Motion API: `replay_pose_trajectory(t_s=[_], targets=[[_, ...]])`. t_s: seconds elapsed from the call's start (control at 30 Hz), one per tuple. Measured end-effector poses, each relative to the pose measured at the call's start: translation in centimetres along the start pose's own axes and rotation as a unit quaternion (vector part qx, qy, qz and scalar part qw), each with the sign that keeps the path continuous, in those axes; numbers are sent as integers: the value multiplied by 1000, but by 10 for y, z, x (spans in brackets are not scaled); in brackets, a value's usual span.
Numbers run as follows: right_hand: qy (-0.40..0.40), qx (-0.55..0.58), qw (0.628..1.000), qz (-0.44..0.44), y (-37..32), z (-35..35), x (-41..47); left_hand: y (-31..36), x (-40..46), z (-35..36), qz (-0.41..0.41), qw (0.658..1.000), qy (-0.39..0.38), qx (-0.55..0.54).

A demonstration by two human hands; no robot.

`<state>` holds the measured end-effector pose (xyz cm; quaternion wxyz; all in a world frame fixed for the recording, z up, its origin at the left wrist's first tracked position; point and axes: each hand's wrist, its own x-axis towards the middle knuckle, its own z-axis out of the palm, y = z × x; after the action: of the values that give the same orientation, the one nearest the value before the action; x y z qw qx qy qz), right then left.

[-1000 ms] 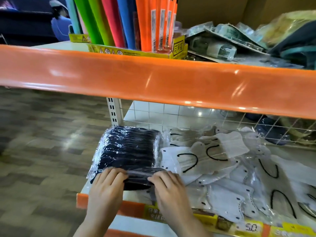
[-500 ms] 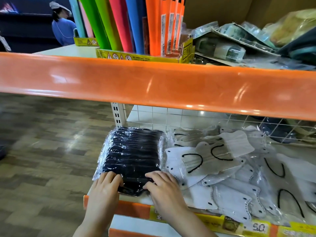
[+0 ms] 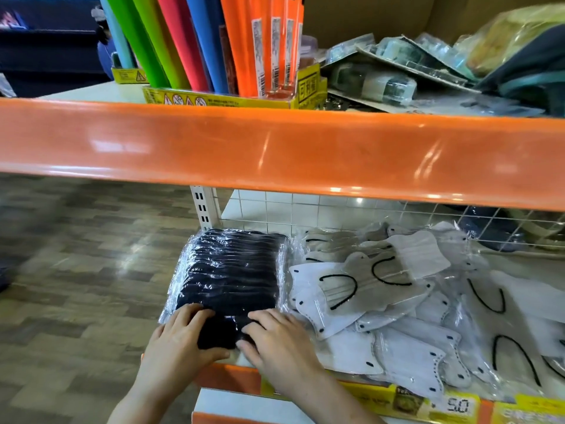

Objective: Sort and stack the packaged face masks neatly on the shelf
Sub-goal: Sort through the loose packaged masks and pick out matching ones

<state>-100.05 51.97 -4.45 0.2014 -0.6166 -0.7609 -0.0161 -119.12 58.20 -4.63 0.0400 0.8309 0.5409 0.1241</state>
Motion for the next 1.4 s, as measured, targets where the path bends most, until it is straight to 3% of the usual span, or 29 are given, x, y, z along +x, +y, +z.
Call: replay_pose_trajectory(t_s=[0.1,0.2,0.33,0.47,0.83,1.03,1.23,1.4], targets=[[-1,4,1000,7,-1,-1,-3,1,3,-2,-4,999,-28,25],[-9,13,1000,4,0,-1,-7,11,5,2,-2,999,1,45],[-18,2,1000,-4,1,-3,-10,40,11,9,9,998,65,-20],[18,-3,1000,10,10,-13,-19,72,19,14,39,995,70,-53],[94,-36,985,137,70,-66,-58,164,32,21,195,968,90,-129],[109,-92,958,250,104,-81,-90,214,30,36,260,951,13,-166],[65,-132,882,449,125,-90,-119,246,18,50,339,931,-76,-113],[72,-70,870,483,139,-89,-123,251,21,52,362,921,-135,-60]])
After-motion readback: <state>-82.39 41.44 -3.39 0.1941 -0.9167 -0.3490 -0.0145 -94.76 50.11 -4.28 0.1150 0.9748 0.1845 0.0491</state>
